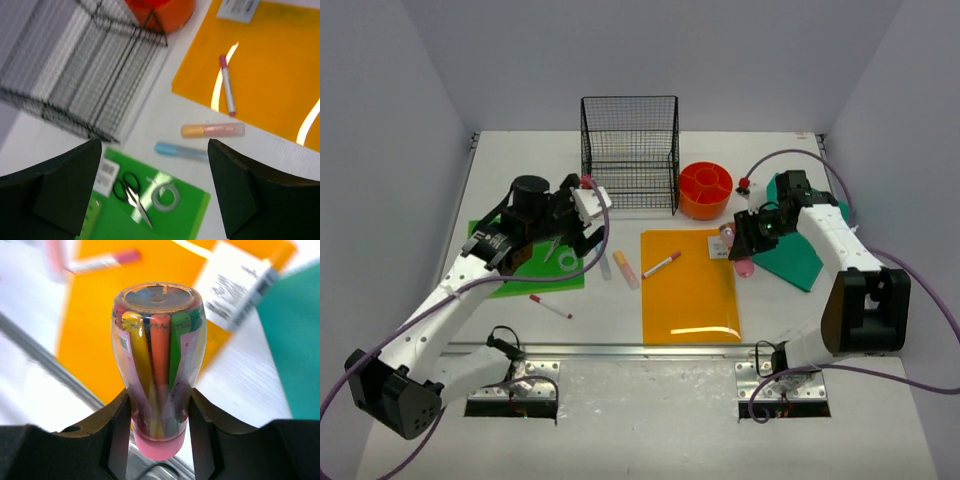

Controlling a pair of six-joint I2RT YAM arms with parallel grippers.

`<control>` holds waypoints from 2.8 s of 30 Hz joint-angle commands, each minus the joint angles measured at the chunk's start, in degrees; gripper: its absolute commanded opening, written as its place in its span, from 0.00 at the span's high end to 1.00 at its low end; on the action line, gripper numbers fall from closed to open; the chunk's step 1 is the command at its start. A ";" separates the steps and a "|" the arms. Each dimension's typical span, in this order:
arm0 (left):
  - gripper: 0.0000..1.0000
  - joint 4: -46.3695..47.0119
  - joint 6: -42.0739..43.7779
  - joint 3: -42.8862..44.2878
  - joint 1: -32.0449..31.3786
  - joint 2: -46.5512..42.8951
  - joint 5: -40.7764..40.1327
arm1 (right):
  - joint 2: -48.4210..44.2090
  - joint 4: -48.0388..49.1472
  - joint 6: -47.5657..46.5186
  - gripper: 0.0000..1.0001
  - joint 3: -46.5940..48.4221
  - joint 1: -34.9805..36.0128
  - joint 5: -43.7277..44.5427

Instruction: Organize the desk

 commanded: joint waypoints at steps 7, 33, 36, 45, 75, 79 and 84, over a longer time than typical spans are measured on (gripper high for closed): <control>0.18 1.12 31.67 10.21 -32.58 11.94 -0.47 | -2.53 1.02 25.69 1.00 -4.07 0.03 -35.14; 0.29 1.54 52.50 16.67 -38.33 30.36 1.95 | -2.13 10.25 44.13 1.00 -15.32 0.04 -47.82; 0.35 2.28 52.76 17.53 -38.39 31.72 1.49 | -2.24 10.54 44.34 1.00 -15.62 0.03 -48.21; 0.69 5.41 49.25 18.95 -38.42 34.57 -1.72 | -4.93 11.29 44.56 1.00 -16.90 0.03 -48.17; 1.00 39.80 -29.74 57.18 -15.60 55.69 -16.50 | -0.03 3.05 16.07 0.01 6.76 -26.77 -20.74; 1.00 44.76 -31.90 57.19 -13.71 60.06 -16.37 | -3.42 5.43 14.67 0.01 3.96 -26.77 -18.09; 1.00 48.85 -34.56 54.44 -11.55 63.45 -14.84 | -6.74 6.17 10.96 0.01 2.57 -26.77 -14.47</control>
